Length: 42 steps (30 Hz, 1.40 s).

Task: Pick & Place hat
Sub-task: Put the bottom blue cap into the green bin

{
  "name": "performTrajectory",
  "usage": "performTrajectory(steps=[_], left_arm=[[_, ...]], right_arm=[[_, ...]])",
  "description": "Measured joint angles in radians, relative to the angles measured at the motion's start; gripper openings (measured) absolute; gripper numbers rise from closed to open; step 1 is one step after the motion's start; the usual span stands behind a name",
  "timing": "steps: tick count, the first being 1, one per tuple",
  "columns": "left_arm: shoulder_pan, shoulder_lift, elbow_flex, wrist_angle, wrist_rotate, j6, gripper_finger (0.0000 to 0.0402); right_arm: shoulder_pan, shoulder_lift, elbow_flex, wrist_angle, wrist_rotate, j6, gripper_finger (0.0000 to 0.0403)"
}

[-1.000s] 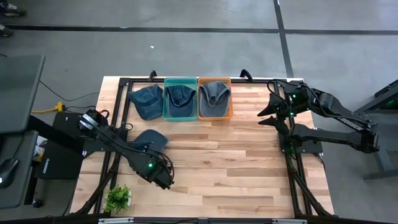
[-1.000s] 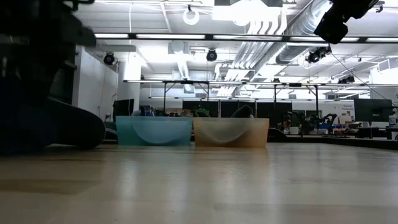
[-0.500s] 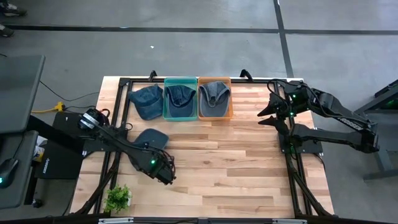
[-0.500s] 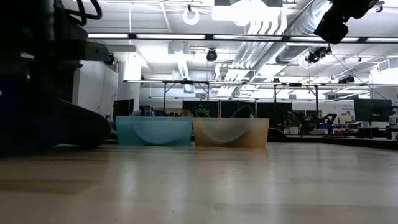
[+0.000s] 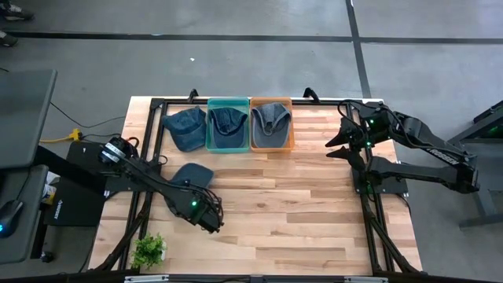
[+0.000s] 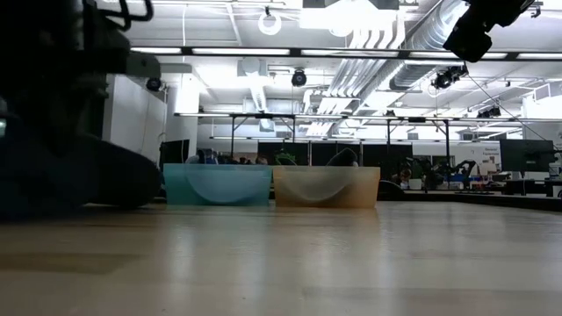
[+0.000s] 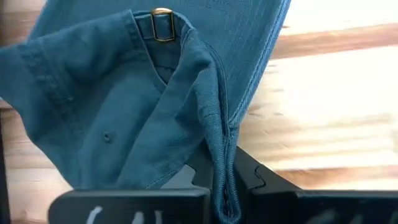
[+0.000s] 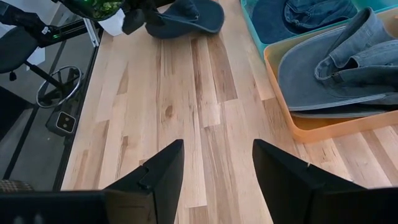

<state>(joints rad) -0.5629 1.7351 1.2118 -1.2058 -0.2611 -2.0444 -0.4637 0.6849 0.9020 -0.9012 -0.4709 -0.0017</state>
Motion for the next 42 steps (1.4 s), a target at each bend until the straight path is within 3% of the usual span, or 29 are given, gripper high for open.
performTrajectory(steps=[14,24,30,38,42], left_arm=[[0.000,0.000,0.245,-0.191,-0.039,0.310,0.0002],[0.000,0.000,0.468,-0.292,-0.173,0.628,0.0001],[0.001,0.000,0.523,-0.286,-0.290,0.971,0.0001],[0.022,0.000,0.529,-0.142,-0.482,1.631,0.0001],[0.057,0.000,0.529,-0.081,-0.506,1.771,0.0001]], right_arm=[[0.000,0.000,0.000,0.000,-0.038,0.009,0.0186],[0.000,0.010,0.000,0.003,-0.059,0.250,0.0186],[0.000,0.022,0.000,0.014,-0.065,0.301,0.0186],[0.000,0.064,0.000,0.068,-0.116,0.347,0.0186],[0.000,0.092,0.000,0.114,-0.119,0.364,0.0186]])
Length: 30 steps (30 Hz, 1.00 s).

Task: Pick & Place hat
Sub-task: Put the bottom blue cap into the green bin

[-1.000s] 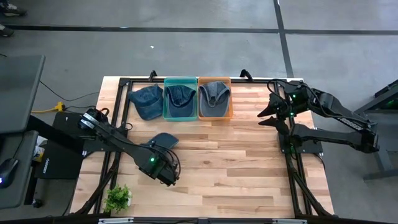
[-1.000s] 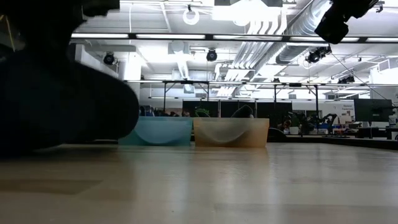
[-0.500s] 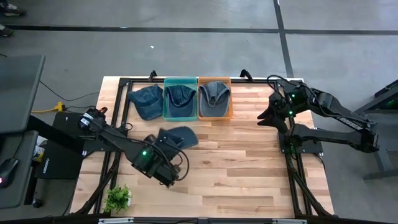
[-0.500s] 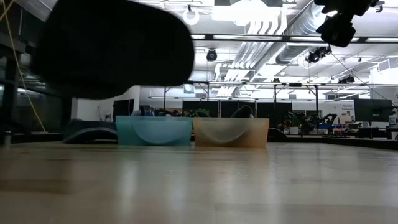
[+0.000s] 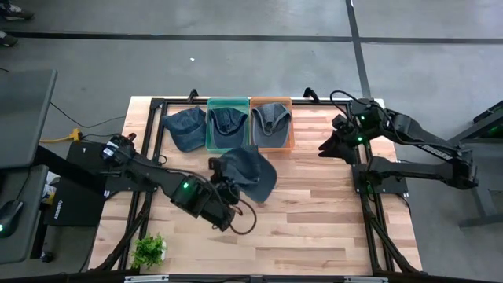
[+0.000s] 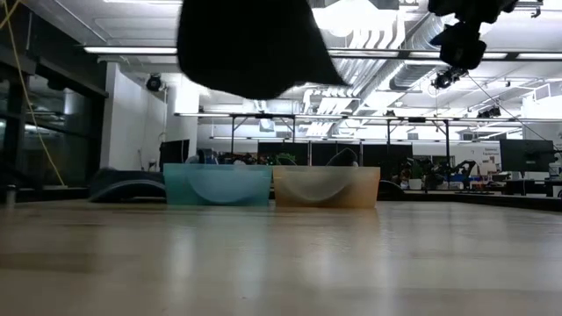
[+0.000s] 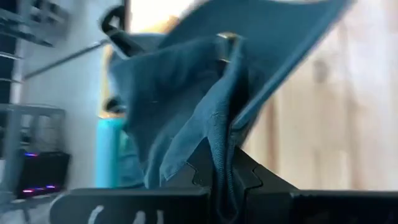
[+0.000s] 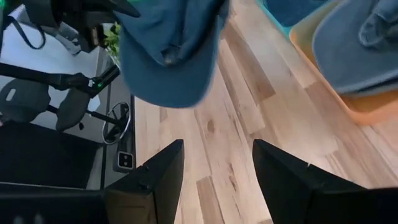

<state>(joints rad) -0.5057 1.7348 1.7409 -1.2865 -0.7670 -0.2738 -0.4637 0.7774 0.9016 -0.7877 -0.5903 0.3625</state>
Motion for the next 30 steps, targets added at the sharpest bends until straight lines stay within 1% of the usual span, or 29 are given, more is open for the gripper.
performTrajectory(steps=[4,7,10,13,17,20,26,30], left_arm=[[0.036,0.000,0.000,0.050,-0.029,0.140,0.0001],[0.065,0.000,0.000,0.097,-0.054,0.229,0.0001],[0.092,0.000,0.000,0.145,-0.064,0.325,0.0001],[0.111,0.000,0.000,0.184,-0.069,0.429,0.0001],[0.124,0.000,0.000,0.210,-0.075,0.556,0.0001],[0.133,0.000,0.000,0.228,-0.082,0.606,0.0001],[0.134,0.000,0.000,0.241,-0.107,0.652,0.0001],[0.134,0.000,0.000,0.241,-0.108,0.655,0.0001]], right_arm=[[0.000,0.031,0.000,0.066,-0.010,0.019,0.0186],[0.000,0.061,0.000,0.135,-0.045,0.049,0.0186],[0.000,0.105,0.000,0.198,-0.071,0.085,0.0186],[0.000,0.155,0.000,0.238,-0.073,0.110,0.0187],[0.000,0.225,0.000,0.275,-0.070,0.113,0.0203],[0.000,0.262,0.000,0.311,-0.070,0.112,0.0225],[0.000,0.321,0.000,0.429,-0.076,0.148,0.0273],[0.000,0.358,0.000,0.519,-0.071,0.181,0.0290]])
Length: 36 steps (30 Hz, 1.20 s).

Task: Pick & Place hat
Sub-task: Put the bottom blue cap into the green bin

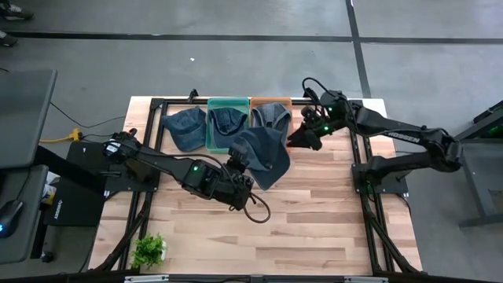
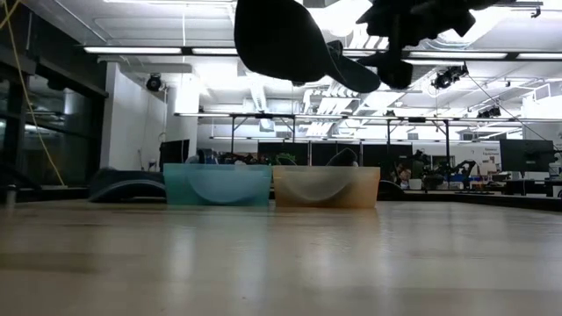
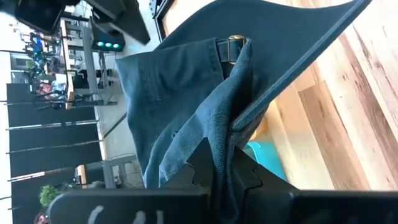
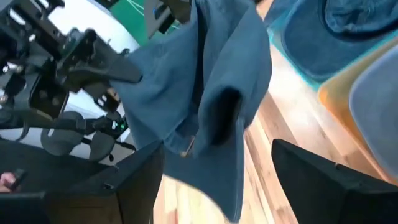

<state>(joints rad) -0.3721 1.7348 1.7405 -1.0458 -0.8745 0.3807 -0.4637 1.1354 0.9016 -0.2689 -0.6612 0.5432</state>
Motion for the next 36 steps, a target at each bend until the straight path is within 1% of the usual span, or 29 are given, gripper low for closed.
performTrajectory(steps=[4,10,20,24,27,30,33,36], left_arm=[[0.000,0.000,0.000,0.000,-0.005,0.000,0.0001],[0.000,0.000,0.000,0.001,-0.006,0.000,0.0001],[0.000,0.000,-0.001,0.021,-0.006,0.000,0.0001],[-0.001,0.000,-0.001,0.034,-0.006,-0.001,0.0001],[-0.001,0.000,-0.001,0.034,-0.006,-0.001,0.0001],[-0.001,0.000,-0.001,0.034,-0.006,-0.003,0.0001],[-0.001,0.000,-0.001,0.034,-0.006,-0.017,0.0001],[-0.001,0.000,-0.001,0.034,-0.005,-0.022,0.0006]], right_arm=[[0.001,0.038,0.000,0.064,0.000,0.033,0.0292],[0.037,0.091,0.000,0.155,0.001,0.063,0.0292],[0.090,0.172,0.000,0.274,0.036,0.090,0.0291],[0.093,0.185,0.000,0.282,0.066,0.107,0.0283],[0.093,0.189,0.000,0.282,0.070,0.106,0.0257],[0.093,0.189,0.000,0.283,0.070,0.089,0.0214],[0.093,0.188,0.000,0.282,0.067,0.079,0.0155],[0.093,0.188,0.000,0.282,0.067,0.055,0.0081]])
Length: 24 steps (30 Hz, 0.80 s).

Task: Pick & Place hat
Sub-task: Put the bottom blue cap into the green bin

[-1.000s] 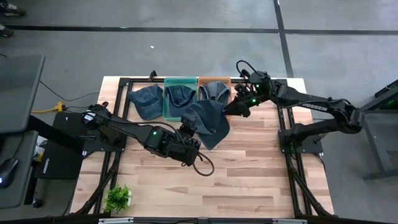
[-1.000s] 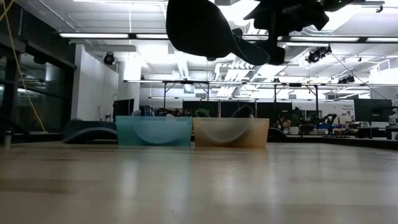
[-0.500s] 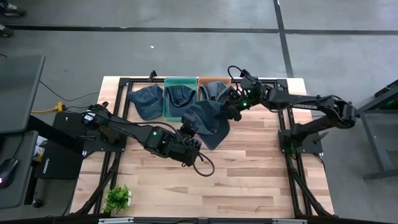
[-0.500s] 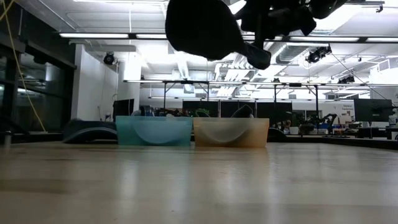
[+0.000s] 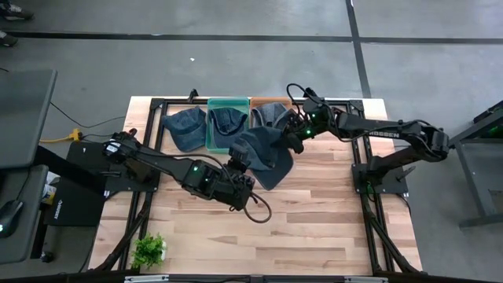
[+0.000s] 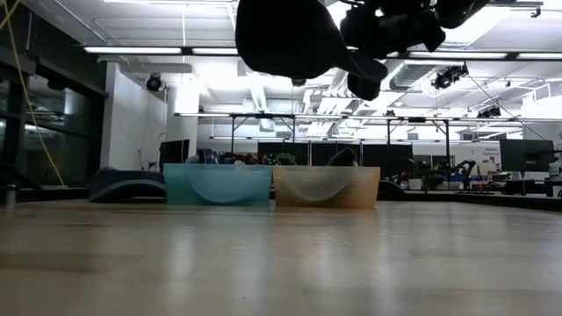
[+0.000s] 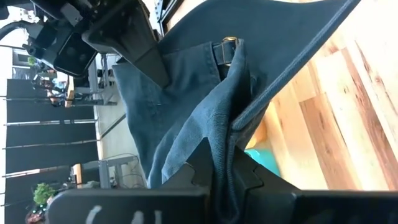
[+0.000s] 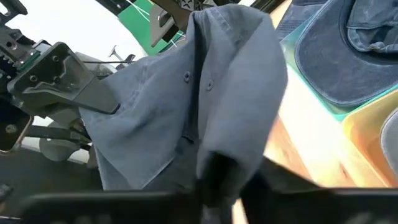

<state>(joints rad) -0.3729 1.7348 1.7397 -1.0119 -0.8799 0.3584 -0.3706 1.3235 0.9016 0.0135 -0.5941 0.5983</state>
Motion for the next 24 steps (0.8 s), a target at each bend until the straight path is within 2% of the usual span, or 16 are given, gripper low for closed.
performTrajectory(steps=[2,3,14,19,24], left_arm=[[0.000,0.000,0.000,0.000,0.001,-0.008,0.0008],[0.000,0.000,0.000,0.000,0.000,-0.020,0.0008],[0.000,0.000,0.000,0.031,0.031,-0.204,0.0021],[0.000,0.000,0.000,0.055,0.050,-0.295,0.0075],[0.000,0.000,0.000,0.012,0.050,-0.490,0.0151]], right_arm=[[0.000,0.000,0.000,0.000,0.000,-0.015,0.0030],[0.000,0.000,0.000,0.000,0.000,-0.025,0.0020],[0.000,-0.009,0.000,0.002,-0.007,-0.038,0.0019],[0.000,-0.011,0.000,0.002,0.005,-0.049,0.0019],[-0.002,-0.011,0.000,-0.012,0.013,-0.064,0.0019]])
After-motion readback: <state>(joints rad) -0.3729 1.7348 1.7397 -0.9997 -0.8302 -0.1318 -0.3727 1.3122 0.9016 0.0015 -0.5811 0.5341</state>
